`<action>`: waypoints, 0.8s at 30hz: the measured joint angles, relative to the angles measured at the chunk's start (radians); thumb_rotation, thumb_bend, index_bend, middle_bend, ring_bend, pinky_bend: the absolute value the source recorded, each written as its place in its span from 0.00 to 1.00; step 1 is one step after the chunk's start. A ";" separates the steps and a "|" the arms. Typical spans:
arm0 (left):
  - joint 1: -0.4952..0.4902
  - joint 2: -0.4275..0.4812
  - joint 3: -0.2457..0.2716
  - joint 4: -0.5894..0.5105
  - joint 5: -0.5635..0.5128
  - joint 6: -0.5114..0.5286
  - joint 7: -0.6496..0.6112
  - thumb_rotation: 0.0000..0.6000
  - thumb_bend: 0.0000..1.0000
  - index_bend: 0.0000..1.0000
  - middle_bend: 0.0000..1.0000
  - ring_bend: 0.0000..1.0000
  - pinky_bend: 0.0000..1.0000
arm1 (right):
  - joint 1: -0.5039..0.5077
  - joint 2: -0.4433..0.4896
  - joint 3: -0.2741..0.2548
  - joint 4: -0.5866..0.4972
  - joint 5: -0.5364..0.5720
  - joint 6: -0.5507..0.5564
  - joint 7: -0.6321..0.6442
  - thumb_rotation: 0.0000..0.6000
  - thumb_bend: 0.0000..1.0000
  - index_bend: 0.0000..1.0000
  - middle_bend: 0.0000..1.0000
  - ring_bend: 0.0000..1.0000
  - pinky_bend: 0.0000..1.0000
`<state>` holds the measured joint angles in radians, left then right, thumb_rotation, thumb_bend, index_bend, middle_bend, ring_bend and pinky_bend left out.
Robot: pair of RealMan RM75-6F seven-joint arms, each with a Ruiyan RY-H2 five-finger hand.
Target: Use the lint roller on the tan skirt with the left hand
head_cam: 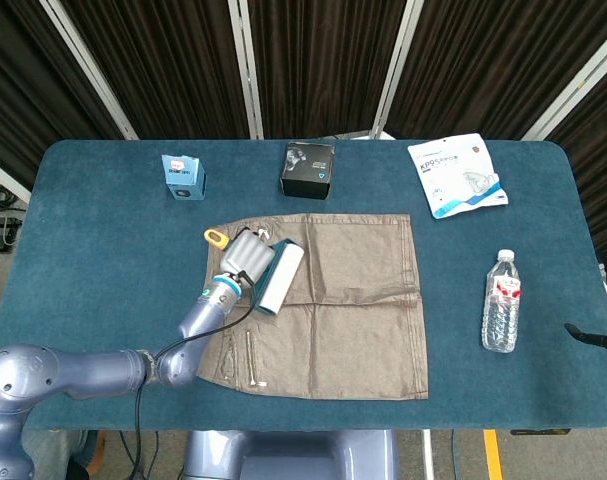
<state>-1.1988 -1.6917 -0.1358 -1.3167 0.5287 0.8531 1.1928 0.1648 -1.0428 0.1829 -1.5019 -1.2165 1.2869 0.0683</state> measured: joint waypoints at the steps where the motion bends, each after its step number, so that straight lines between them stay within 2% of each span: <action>1: -0.011 -0.008 0.001 0.004 -0.007 0.003 0.011 1.00 0.70 0.64 0.51 0.39 0.45 | -0.001 0.001 0.001 0.000 0.000 0.000 0.003 1.00 0.00 0.00 0.00 0.00 0.00; 13: -0.121 -0.103 -0.006 0.035 -0.082 0.016 0.085 1.00 0.70 0.64 0.51 0.39 0.45 | -0.011 0.013 0.005 0.000 0.003 0.007 0.023 1.00 0.00 0.00 0.00 0.00 0.00; 24: -0.175 -0.142 -0.003 0.035 -0.092 0.029 0.106 1.00 0.70 0.64 0.51 0.39 0.45 | -0.015 0.017 0.008 0.004 0.008 0.009 0.030 1.00 0.00 0.00 0.00 0.00 0.00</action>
<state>-1.3739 -1.8337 -0.1390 -1.2812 0.4365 0.8823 1.2993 0.1494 -1.0255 0.1911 -1.4982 -1.2086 1.2963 0.0985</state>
